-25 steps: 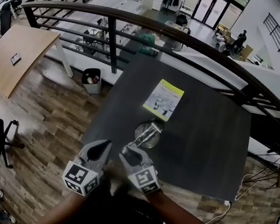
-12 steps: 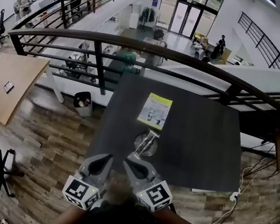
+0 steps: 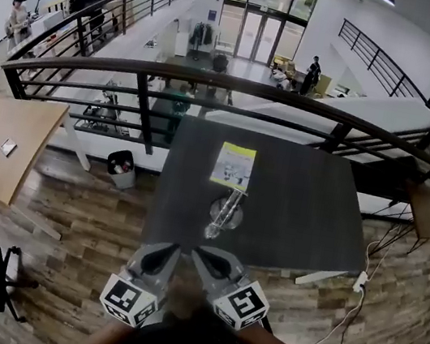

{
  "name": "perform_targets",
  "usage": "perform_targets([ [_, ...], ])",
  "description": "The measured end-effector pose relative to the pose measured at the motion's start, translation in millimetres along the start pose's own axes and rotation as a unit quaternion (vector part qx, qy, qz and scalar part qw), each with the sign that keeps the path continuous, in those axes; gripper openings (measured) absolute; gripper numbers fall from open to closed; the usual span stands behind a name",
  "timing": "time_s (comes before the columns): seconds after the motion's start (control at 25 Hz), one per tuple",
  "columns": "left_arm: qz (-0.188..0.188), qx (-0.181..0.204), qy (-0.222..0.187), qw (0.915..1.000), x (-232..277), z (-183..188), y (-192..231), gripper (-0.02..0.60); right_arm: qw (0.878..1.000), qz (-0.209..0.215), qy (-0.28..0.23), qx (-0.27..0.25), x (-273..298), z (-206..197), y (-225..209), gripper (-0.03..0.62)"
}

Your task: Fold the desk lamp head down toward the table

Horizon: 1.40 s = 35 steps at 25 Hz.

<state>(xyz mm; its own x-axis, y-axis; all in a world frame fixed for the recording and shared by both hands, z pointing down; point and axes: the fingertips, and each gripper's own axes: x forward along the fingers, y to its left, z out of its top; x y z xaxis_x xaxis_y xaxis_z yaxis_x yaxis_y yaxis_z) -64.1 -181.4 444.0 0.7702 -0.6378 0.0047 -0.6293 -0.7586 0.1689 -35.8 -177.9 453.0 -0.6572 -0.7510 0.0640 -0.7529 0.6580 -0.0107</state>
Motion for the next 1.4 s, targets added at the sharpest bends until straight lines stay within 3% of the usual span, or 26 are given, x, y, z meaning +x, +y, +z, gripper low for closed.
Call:
perform_targets([
  [0.48, -0.019, 0.002, -0.017, 0.9997, -27.2, 2.4, -41.9, 0.002, 0.999, -0.032, -0.012, 0.001, -45.2, 8.8, 27.8, 0.003],
  [1.0, 0.021, 0.013, -0.026, 0.9994, -27.1, -10.3, -132.7, 0.002, 1.000, -0.001, -0.018, 0.009, -139.3, 7.7, 37.8, 0.002],
  [1.4, 0.027, 0.007, -0.022, 0.9994, -48.7, -25.0, -197.2, 0.002, 1.000, 0.009, -0.020, 0.017, -197.2, 3.4, 61.9, 0.002],
])
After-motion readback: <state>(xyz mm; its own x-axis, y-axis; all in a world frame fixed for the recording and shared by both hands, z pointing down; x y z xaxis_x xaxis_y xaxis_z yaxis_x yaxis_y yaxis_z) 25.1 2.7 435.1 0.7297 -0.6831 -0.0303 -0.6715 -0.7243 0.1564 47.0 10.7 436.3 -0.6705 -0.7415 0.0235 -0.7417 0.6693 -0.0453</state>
